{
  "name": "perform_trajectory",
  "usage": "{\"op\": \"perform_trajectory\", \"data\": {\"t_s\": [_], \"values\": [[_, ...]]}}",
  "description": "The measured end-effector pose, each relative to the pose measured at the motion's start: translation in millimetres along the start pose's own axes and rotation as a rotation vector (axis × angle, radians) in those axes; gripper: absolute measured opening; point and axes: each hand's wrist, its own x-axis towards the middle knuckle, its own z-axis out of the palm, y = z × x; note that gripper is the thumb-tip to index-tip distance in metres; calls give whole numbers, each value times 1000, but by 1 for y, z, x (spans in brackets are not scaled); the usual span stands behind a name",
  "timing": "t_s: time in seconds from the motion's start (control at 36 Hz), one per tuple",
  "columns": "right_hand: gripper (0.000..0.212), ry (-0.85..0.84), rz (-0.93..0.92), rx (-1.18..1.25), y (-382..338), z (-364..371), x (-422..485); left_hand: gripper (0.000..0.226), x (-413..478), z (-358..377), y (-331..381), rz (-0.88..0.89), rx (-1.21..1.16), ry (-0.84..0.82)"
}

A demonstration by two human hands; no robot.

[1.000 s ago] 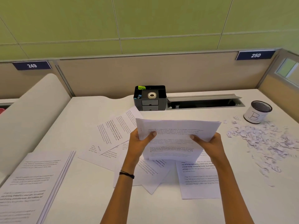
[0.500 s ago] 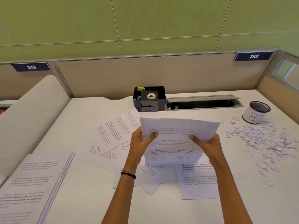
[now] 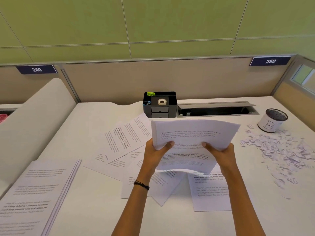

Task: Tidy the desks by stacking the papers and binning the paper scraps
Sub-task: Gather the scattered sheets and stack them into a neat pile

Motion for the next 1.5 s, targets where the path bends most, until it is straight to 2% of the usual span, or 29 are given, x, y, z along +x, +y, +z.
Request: {"op": "perform_trajectory", "data": {"t_s": [0.31,0.58,0.81,0.94,1.03,1.28,1.5], "values": [[39,1,69,0,14,15,-13,34,-8,-9,-21,-87,-27,-40],[38,57,0,-26,8,30,-22,34,-6,-26,-17,1,-22,-42],[34,153,73,-36,25,44,-36,25,-25,-36,-49,-94,-43,74],[33,183,47,-46,14,57,-40,15,-27,-45,-42,-50,-95,137],[20,181,44,1,9,68,-44,15,-25,-60,-33,-11,-93,176],[7,58,84,23,6,124,-49,18,-24,-138,-18,-2,-2,236],[20,-125,249,85,28,201,-61,18,-31,-232,-21,-135,30,315]]}}
